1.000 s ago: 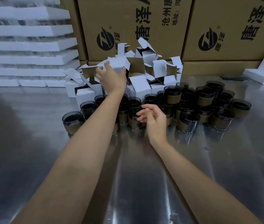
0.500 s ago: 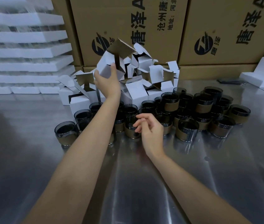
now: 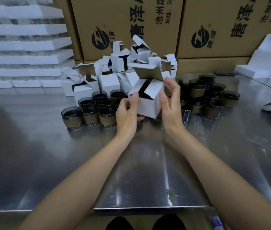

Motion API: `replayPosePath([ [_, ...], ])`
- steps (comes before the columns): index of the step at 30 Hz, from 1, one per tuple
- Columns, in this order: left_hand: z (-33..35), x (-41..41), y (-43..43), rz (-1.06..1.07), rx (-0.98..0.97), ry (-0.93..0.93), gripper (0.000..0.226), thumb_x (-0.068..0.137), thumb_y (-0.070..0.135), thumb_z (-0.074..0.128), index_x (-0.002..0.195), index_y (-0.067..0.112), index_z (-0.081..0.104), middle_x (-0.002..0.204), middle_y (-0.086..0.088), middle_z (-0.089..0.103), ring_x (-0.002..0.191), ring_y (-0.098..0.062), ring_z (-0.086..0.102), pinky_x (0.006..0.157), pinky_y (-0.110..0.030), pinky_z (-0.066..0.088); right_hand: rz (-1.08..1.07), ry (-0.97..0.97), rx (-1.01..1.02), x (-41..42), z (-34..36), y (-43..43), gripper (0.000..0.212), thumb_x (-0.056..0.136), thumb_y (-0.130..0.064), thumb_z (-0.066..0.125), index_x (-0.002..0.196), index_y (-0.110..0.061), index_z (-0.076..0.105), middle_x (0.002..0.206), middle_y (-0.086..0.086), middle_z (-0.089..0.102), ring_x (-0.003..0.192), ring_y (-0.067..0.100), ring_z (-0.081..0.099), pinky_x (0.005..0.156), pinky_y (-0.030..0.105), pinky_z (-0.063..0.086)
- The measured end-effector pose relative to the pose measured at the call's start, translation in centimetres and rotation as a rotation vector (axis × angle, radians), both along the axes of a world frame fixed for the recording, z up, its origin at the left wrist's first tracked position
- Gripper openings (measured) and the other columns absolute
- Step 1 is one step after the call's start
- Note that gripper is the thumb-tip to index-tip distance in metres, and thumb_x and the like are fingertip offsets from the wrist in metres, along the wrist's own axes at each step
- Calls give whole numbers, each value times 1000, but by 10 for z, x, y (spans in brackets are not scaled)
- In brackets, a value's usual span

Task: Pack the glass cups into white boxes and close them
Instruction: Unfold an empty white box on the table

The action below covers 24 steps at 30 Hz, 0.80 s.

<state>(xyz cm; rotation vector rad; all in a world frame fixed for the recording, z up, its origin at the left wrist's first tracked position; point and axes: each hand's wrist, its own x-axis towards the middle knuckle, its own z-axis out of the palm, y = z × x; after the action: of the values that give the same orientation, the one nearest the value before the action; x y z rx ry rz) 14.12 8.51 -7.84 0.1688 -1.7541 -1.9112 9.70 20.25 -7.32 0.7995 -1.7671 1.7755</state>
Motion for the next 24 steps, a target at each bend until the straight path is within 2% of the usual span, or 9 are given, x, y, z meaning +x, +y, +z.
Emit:
replayPosePath([
  [3, -2, 6, -8, 86, -620, -116, 64, 77, 80, 34, 77, 20, 57, 73, 6, 61, 74, -14, 60, 58, -35, 44, 43, -147, 97, -3, 5, 11, 41, 92, -41, 48, 127, -20, 48, 122, -4, 58, 112, 6, 56, 92, 23, 46],
  [5, 0, 4, -16, 122, -814, -189, 65, 75, 80, 31, 65, 18, 49, 61, 6, 54, 63, -12, 52, 54, -32, 30, 68, -230, 134, -6, 4, 17, 39, 88, -33, 48, 123, -15, 52, 115, -2, 60, 104, 7, 59, 86, 25, 48],
  [8, -1, -1, -24, 67, -783, -180, 60, 84, 68, 46, 64, 12, 43, 59, 3, 48, 58, -17, 47, 55, -32, 30, 121, -324, 206, -6, 6, 21, 40, 78, -25, 45, 116, -16, 51, 108, 0, 60, 95, 5, 58, 80, 26, 48],
  [10, -1, -2, -24, 76, -747, -111, 54, 91, 54, 52, 61, 10, 41, 55, 3, 41, 55, -15, 40, 56, -33, 30, 111, -361, 240, -6, 8, 21, 39, 77, -24, 44, 114, -16, 51, 111, 4, 61, 100, 11, 59, 81, 27, 47],
  [13, 1, -1, -20, 117, -699, -29, 48, 91, 36, 49, 52, 10, 35, 46, 7, 31, 48, -11, 28, 52, -30, 23, 8, -392, 336, -8, 10, 22, 23, 88, -22, 50, 110, -19, 53, 112, 2, 63, 104, 14, 58, 79, 22, 44],
  [15, 4, 0, -19, 149, -707, -11, 42, 85, 29, 44, 47, 17, 29, 40, 5, 26, 45, -12, 24, 49, -30, 19, -85, -389, 432, -10, 10, 23, 21, 90, -32, 60, 107, -21, 54, 107, -3, 62, 101, 12, 56, 74, 19, 41],
  [18, 2, 0, -19, 166, -713, -52, 44, 88, 19, 46, 45, 16, 33, 37, 7, 31, 40, -12, 30, 42, -23, 22, -140, -378, 501, -7, 11, 21, 50, 73, -57, 75, 103, -24, 54, 99, -12, 55, 86, 2, 53, 63, 14, 36],
  [21, 6, 0, -19, 45, -428, -188, 31, 92, 16, 46, 66, 3, 55, 48, -2, 57, 38, -12, 54, 42, -18, 41, -165, -380, 571, -8, 13, 22, 43, 71, -44, 79, 100, -25, 53, 93, -16, 56, 82, -3, 54, 58, 10, 40],
  [24, 17, 3, -23, -7, -190, -261, 10, 93, 14, 44, 101, 11, 50, 68, -8, 64, 41, -18, 60, 40, -24, 47, -130, -452, 405, -7, 20, 27, 14, 83, -26, 64, 92, -14, 64, 75, -6, 66, 67, 6, 63, 57, 21, 54],
])
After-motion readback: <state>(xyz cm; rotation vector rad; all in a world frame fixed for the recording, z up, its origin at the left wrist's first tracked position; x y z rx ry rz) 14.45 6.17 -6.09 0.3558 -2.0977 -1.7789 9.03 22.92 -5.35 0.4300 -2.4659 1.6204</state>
